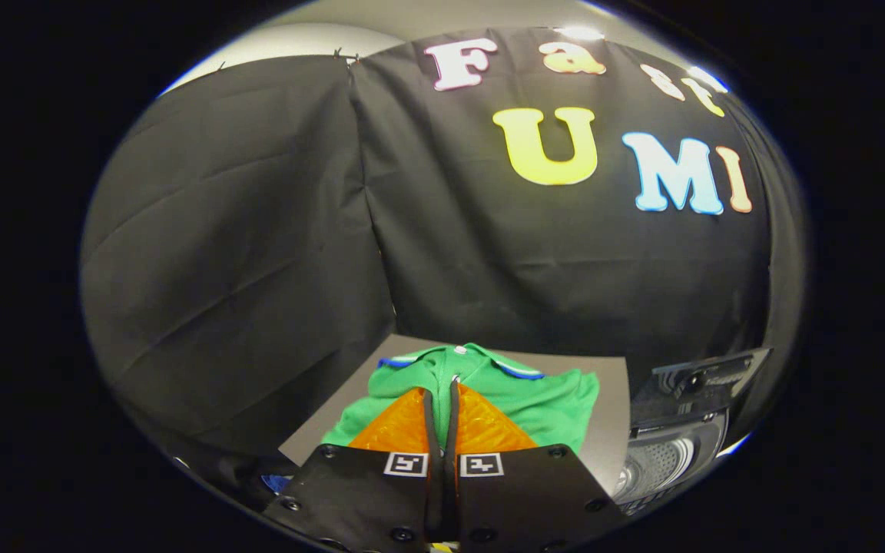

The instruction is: Put the clothes into the washing machine and then close the washing machine lid.

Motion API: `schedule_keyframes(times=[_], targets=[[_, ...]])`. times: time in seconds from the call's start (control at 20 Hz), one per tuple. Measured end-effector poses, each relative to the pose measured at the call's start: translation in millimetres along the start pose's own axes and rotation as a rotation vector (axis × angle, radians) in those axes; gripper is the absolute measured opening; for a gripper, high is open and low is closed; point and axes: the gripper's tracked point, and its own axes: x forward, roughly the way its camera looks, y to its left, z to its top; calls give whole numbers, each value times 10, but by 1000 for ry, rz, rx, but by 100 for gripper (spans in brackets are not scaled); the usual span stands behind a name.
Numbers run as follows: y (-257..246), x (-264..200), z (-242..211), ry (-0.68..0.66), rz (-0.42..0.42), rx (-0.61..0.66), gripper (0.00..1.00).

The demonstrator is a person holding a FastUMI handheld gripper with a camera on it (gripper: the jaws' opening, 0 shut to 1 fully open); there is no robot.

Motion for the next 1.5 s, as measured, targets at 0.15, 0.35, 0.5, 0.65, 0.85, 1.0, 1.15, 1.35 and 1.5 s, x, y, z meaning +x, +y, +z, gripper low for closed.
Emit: schedule_keyframes(times=[0.15, 0.35, 0.5, 0.65, 0.85, 1.0, 1.15, 1.35, 1.5], targets=[[-140, -215, 210, -48, 20, -4, 1], [-411, -431, 321, -73, 34, 15, 1], [-675, -623, 406, -91, 28, 23, 1], [-1066, -816, 462, -118, -9, 24, 2], [-1711, -1053, 445, -132, -88, 27, 1], [-2181, -1207, 408, -132, -146, 31, 1], [-2580, -1355, 315, -127, -198, 52, 1], [-3014, -1404, -21, -77, -258, 59, 1], [-3270, -1344, -301, -37, -294, 70, 1]])
